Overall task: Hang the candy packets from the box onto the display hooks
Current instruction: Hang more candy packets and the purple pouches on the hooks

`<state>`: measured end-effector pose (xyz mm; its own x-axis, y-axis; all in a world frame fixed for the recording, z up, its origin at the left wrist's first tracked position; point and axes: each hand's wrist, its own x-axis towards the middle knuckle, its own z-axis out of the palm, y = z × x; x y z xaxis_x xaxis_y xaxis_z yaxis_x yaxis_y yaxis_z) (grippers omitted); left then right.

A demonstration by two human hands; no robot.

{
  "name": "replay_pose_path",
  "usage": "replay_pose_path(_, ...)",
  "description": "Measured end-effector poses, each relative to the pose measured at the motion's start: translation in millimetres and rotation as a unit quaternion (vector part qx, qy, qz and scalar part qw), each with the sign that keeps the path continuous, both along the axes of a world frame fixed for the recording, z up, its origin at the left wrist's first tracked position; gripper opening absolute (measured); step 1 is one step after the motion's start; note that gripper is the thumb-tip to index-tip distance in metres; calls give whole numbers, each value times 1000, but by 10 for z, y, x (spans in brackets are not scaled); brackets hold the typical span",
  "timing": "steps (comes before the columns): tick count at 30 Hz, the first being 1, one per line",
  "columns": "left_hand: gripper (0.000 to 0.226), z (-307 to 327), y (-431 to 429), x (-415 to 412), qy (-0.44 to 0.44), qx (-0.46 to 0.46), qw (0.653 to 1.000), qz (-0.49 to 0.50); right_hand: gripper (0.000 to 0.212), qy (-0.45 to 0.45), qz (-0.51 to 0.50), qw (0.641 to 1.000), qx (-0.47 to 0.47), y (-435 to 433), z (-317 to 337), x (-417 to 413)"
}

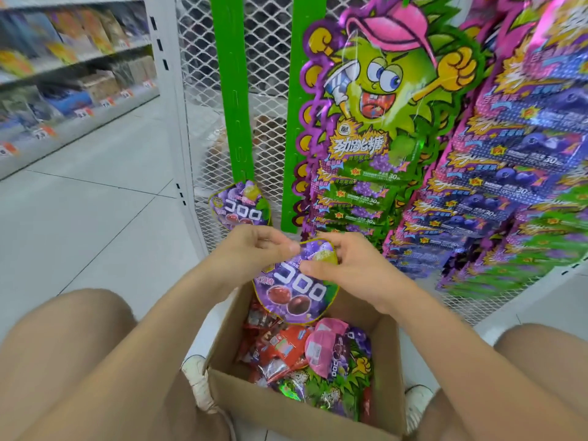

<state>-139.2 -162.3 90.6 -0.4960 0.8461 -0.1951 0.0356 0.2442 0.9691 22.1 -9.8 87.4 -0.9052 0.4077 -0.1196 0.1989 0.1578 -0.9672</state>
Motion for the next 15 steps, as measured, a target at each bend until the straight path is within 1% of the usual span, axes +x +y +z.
replay_pose_path(1, 35, 28, -19, -22, -5, 5, 1000, 13, 21, 4, -20, 1000, -7, -2, -5, -37)
replay_pose_path(4, 19, 116, -128, -115, -38, 10, 999, 11, 13, 9, -77, 996, -36, 13, 45, -114)
replay_pose_path(8, 18, 171, -256, -222, -63, 28, 998, 9, 5, 12, -86, 995, -46, 41, 123, -182)
replay_pose_path(10, 16, 182, -260, -237, -64, 34, 997, 12, 5, 24, -80, 995, -46, 5, 137, -225)
replay_pose_path(13, 10, 188, -224, -279, -74, 20, 996, 44, 9, 92, -118, 988, -40, -74, 140, -305)
replay_pose_path(15, 13, 221, -185, -313, -63, -15, 997, 42, 17, 123, -139, 983, 8, -61, 96, -366)
